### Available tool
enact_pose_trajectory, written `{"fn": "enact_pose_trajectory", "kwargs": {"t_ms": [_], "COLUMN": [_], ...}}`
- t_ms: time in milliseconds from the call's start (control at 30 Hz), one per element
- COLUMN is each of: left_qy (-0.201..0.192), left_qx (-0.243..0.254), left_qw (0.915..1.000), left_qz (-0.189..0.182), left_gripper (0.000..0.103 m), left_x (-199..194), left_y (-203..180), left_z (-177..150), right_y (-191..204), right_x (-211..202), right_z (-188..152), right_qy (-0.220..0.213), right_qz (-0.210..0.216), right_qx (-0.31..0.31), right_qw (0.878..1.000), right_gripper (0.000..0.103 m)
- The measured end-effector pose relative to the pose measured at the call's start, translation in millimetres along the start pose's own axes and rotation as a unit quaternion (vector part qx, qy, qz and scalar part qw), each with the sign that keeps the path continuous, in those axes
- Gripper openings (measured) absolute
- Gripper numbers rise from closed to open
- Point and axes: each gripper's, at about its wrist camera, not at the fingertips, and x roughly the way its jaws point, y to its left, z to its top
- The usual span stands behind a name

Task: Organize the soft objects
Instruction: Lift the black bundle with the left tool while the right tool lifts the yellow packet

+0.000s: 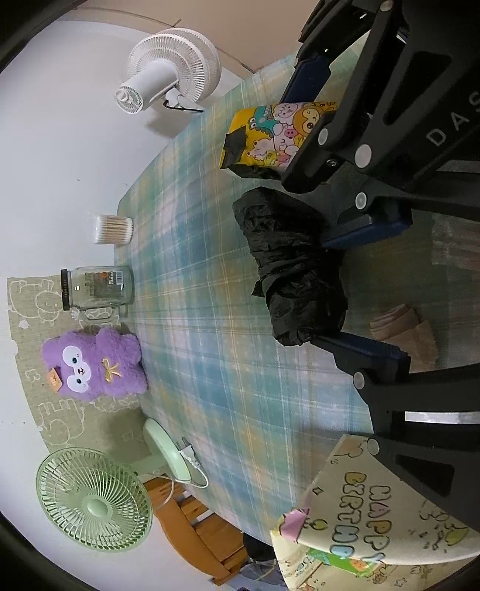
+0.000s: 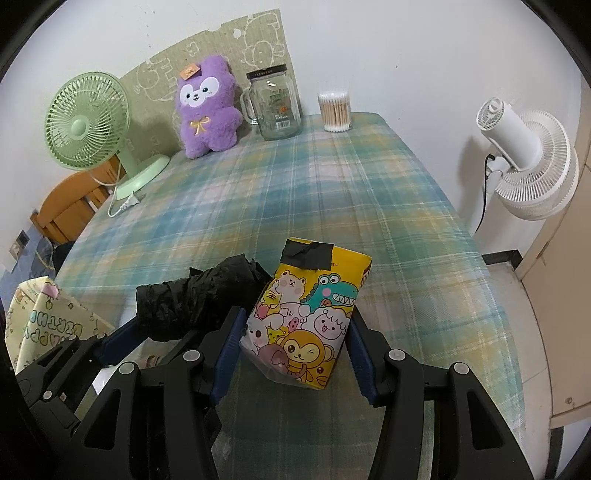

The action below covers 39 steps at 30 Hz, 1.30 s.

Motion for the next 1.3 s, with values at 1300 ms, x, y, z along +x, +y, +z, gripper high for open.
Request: {"fn": "enact_pose_trajectory", "kwargs": {"t_ms": [1300], "left_qy": [-0.066], "left_qx": [-0.002], "left_qw": [0.9978], "left_qz": [-0.014], "left_gripper": [0.044], "left_x": [-104], "left_y": [-5], "left_z": [-5], "right_y": [14], "right_x": [-114], "right_z": [-9], "right_qy": [-0.092], "right_qz": [0.000], "right_qx": [0.001], "right_qw": [0.996], "right_gripper": [0.057]}}
